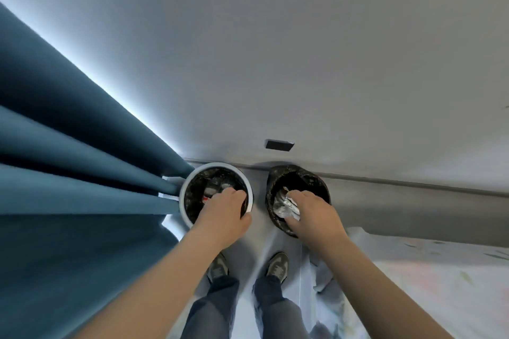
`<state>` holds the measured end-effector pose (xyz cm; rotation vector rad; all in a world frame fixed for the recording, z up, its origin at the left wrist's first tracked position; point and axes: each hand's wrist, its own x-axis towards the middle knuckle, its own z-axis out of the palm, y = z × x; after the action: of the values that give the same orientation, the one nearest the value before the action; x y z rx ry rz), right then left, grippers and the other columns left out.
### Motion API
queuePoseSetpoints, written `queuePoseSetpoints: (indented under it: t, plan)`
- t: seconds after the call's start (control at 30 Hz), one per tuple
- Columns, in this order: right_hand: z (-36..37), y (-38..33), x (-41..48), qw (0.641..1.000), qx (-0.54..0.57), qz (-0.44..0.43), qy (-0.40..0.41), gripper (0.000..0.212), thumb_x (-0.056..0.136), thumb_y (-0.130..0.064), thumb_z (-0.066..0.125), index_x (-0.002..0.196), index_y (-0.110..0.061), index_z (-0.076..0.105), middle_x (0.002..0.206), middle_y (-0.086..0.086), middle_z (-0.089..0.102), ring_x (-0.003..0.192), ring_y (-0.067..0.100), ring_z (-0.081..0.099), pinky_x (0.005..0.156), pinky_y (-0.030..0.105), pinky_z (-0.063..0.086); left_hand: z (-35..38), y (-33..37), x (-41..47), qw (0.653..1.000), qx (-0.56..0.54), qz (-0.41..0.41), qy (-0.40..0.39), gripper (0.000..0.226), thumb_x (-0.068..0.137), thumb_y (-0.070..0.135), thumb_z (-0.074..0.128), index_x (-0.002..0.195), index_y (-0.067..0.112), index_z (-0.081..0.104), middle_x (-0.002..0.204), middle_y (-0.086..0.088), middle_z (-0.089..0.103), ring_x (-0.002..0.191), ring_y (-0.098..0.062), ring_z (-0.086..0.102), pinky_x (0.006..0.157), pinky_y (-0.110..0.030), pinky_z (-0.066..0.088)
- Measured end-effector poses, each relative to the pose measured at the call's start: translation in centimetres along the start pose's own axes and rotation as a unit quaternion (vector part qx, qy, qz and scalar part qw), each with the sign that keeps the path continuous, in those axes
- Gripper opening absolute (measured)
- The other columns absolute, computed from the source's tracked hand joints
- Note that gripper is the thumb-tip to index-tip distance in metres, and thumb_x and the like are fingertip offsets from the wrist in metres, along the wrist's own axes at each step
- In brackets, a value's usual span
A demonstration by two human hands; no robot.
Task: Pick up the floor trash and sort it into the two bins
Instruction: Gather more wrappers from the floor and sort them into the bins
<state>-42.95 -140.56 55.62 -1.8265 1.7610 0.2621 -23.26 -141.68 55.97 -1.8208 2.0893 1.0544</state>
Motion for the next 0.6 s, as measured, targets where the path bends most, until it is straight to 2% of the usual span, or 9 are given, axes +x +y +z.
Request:
queuePoseSetpoints:
  t: [0.1,0.23,0.43,0.6]
  plan:
    - [-3.4,-4.1,-1.6,0.999,-0.028,-0.046,-0.009,0.037,0.088,-0.031,0.056,0.123,-0.02,0.051,0.117,0.002,0.057,0.108,0.023,0.055,0.084,0.036,0.049,-3.6,-1.1,-3.9,0.999,0.026,-0.009,0.031,0.033,0.092,0.035,0.048,0.119,0.015,0.052,0.118,-0.004,0.051,0.108,-0.025,0.052,0.088,-0.036,0.048]
    - [-7.6,-9.0,-3.4,0.99,-0.068,-0.121,-0.005,0.039,0.085,-0.03,0.055,0.124,-0.025,0.052,0.119,-0.001,0.058,0.113,0.022,0.053,0.085,0.033,0.044,-7.3,-2.7,-8.7,0.997,0.026,-0.039,0.067,0.039,0.091,0.038,0.048,0.126,0.02,0.049,0.125,-0.002,0.05,0.114,-0.024,0.05,0.093,-0.036,0.046]
    - [-12.4,-15.0,-5.1,0.969,-0.108,-0.224,-0.003,0.041,0.083,-0.028,0.058,0.123,-0.024,0.054,0.119,-0.002,0.059,0.114,0.021,0.054,0.089,0.033,0.044,-10.8,-3.7,-15.0,0.982,-0.052,-0.128,0.127,0.028,0.088,0.038,0.051,0.108,0.018,0.055,0.113,-0.003,0.054,0.107,-0.026,0.055,0.09,-0.038,0.048]
    - [-14.5,-19.1,-5.1,0.933,-0.152,-0.326,-0.026,0.038,0.085,-0.027,0.056,0.123,-0.024,0.055,0.116,-0.004,0.059,0.109,0.02,0.056,0.085,0.032,0.046,-11.8,-3.2,-18.5,0.954,-0.113,-0.206,0.187,0.029,0.09,0.038,0.05,0.109,0.016,0.053,0.115,-0.003,0.054,0.108,-0.025,0.054,0.088,-0.034,0.046]
